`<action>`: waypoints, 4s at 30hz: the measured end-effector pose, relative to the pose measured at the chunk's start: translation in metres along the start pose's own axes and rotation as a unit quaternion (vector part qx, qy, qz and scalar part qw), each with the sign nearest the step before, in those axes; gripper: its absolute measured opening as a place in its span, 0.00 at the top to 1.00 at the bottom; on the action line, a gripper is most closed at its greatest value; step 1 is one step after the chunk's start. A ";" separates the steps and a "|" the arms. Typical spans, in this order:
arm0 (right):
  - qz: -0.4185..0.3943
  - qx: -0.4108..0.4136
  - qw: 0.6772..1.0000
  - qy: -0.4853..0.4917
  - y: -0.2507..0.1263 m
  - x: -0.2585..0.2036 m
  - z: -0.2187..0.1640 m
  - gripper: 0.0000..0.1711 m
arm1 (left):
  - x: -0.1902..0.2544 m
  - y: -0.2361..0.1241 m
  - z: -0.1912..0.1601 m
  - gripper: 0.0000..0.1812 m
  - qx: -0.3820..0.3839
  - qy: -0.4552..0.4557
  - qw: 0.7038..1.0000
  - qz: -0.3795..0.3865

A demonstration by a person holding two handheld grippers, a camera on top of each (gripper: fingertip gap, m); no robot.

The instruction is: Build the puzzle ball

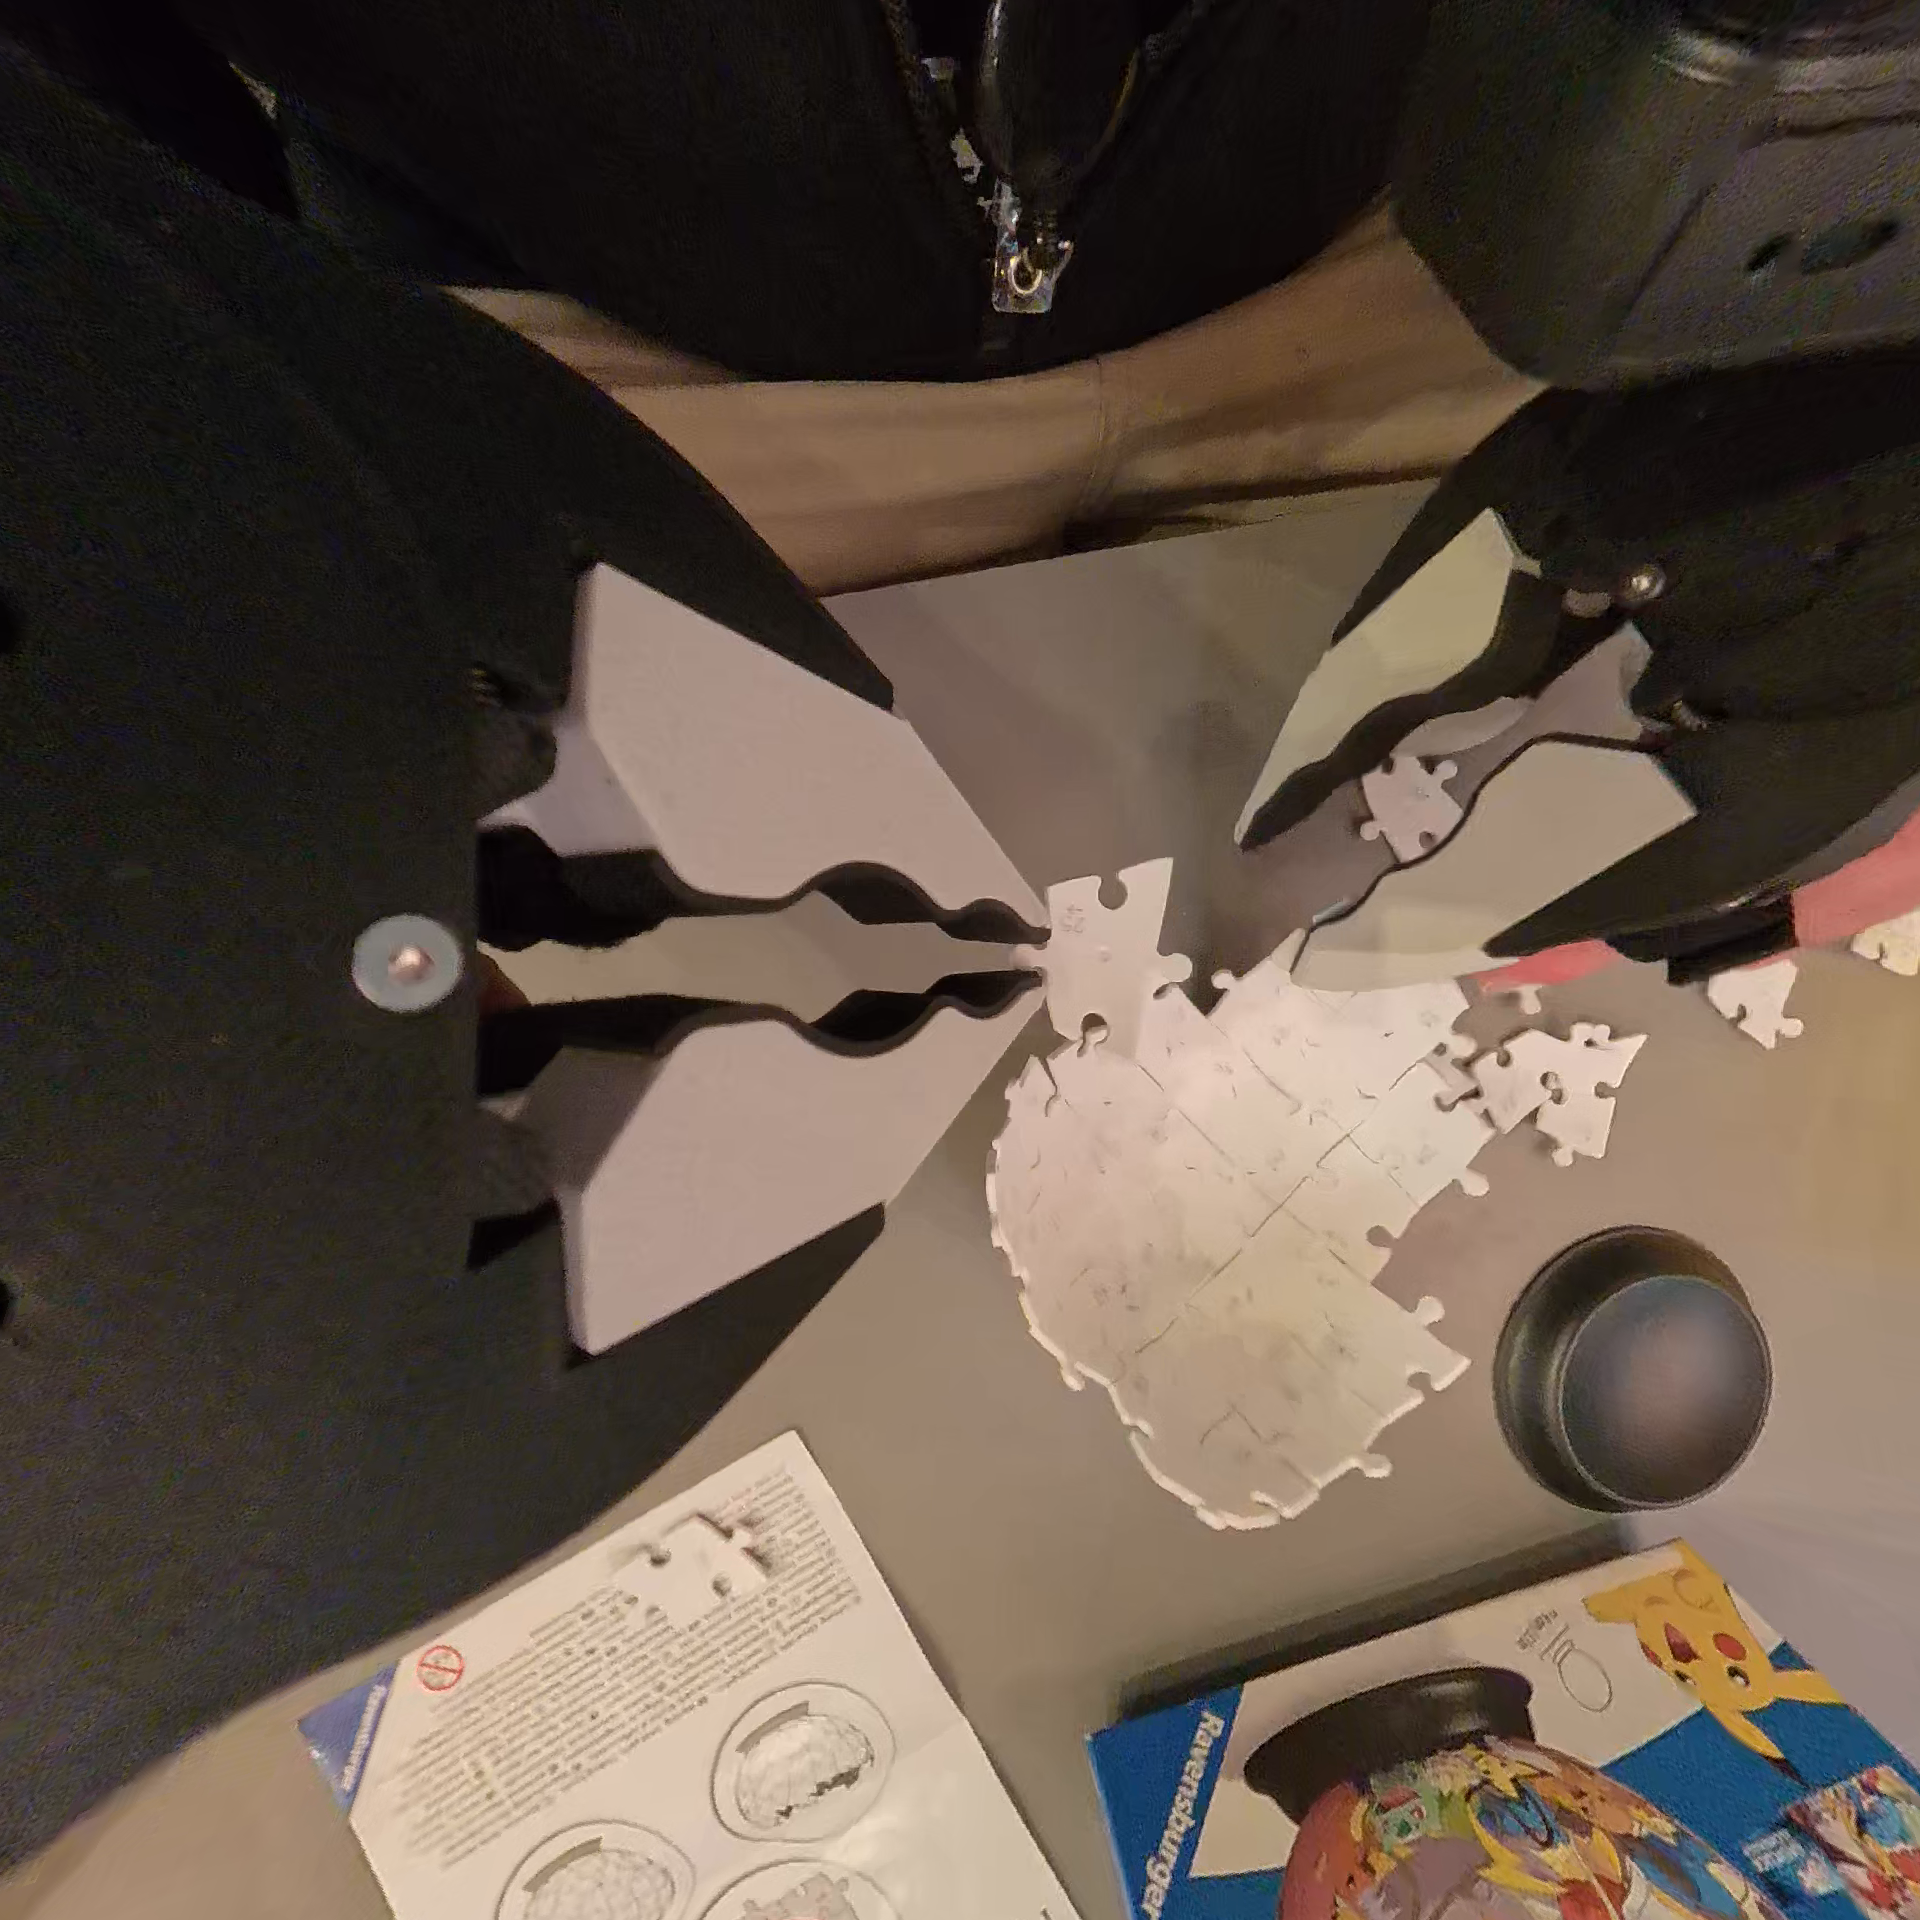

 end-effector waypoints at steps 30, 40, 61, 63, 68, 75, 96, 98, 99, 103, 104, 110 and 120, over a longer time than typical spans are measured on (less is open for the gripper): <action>-0.133 0.052 0.980 0.135 -0.006 0.015 -0.016 0.98 | -0.091 -0.029 0.021 0.88 0.086 -0.083 0.987 -0.111; -0.140 0.055 0.974 0.166 -0.007 0.010 -0.034 0.98 | -0.081 0.032 0.039 0.85 0.006 0.021 0.986 -0.165; -0.131 0.056 0.976 0.165 -0.003 0.012 -0.032 0.98 | -0.103 0.058 0.029 0.75 -0.118 -0.075 0.989 -0.054; -0.133 0.059 0.975 0.168 -0.004 0.013 -0.031 0.98 | -0.104 0.052 0.026 0.75 -0.112 -0.088 0.988 -0.053; -0.140 0.054 0.974 0.169 -0.007 0.019 -0.027 0.98 | -0.097 0.035 0.019 0.77 -0.085 -0.064 0.993 -0.060; -0.143 0.038 0.977 0.154 -0.006 0.032 -0.012 0.98 | -0.067 -0.002 0.033 0.76 0.034 -0.020 0.990 -0.136; -0.086 -0.099 0.991 0.031 0.026 0.067 -0.002 0.98 | -0.030 0.032 0.037 0.74 -0.066 0.096 0.988 -0.102; -0.078 -0.108 0.991 0.027 0.028 0.067 -0.003 0.98 | -0.031 0.033 0.037 0.73 -0.067 0.097 0.986 -0.114; -0.076 -0.112 0.991 0.024 0.029 0.067 -0.003 0.98 | -0.032 0.033 0.038 0.73 -0.064 0.095 0.986 -0.119; -0.064 -0.115 0.991 0.025 0.031 0.066 -0.005 0.98 | -0.032 0.035 0.040 0.69 -0.053 0.095 0.984 -0.140; -0.059 -0.119 0.991 0.025 0.033 0.065 -0.007 0.98 | -0.031 0.035 0.041 0.70 -0.053 0.101 0.982 -0.149; -0.043 -0.118 0.992 0.029 0.035 0.057 -0.009 0.98 | -0.031 0.035 0.038 0.67 -0.096 0.136 0.962 -0.217; -0.081 -0.111 0.990 0.025 0.030 0.059 -0.005 0.98 | -0.035 0.038 0.040 0.68 -0.125 0.174 0.948 -0.235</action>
Point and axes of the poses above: each gripper's, where its closed fingertips meet, y out along the fingers, z out of its top, x = y × z across the jaws, the point moved 9 cm from there along -y, back along the fingers, and after that the axes turned 6 degrees about z, right-handed, at the moved point
